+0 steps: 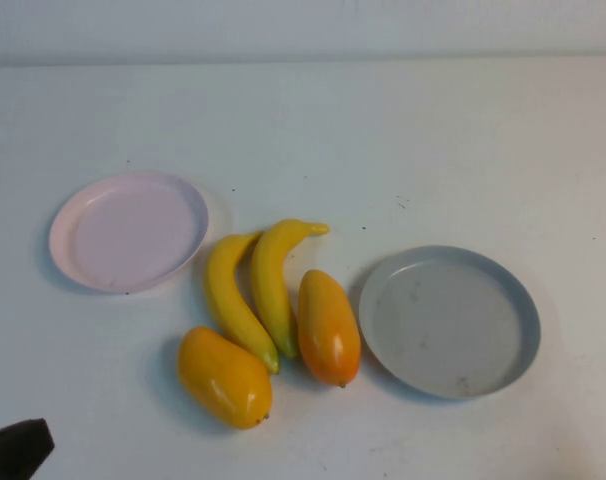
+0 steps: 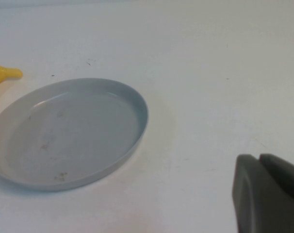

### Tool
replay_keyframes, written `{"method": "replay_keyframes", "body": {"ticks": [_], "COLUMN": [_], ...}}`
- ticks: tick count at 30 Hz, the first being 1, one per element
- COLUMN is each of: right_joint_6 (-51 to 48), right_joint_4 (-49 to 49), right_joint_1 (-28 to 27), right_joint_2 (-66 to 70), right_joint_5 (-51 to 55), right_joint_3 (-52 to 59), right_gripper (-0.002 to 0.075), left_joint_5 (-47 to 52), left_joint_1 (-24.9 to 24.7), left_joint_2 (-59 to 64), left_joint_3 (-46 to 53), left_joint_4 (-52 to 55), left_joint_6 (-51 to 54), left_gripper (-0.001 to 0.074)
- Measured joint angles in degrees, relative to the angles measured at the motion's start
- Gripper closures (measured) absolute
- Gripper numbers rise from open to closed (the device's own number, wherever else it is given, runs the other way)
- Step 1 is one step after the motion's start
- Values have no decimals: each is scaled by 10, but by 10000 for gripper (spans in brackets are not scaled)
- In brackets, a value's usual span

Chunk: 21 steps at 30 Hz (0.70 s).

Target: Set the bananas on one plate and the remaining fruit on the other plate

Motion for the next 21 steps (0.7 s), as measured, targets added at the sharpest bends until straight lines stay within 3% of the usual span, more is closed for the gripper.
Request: {"method": "replay_keyframes", "body": {"ticks": [8,13,21], "right_joint_6": [0,0,0], "right_joint_4": [0,0,0], "right_joint_1": [0,0,0], "right_joint_2": [0,0,0], "right_joint_5": [0,0,0], "right_joint_3": [0,0,0], "right_gripper": [742,742,742], "left_joint_5": [158,166,145], "left_joint_1": [0,0,-19], "left_joint_2": [215,320,461], "left_joint_3": [-145,-190,-229], "left_joint_4": [13,16,19], "left_joint_6": [118,175,180], "left_gripper": [736,737,736]}}
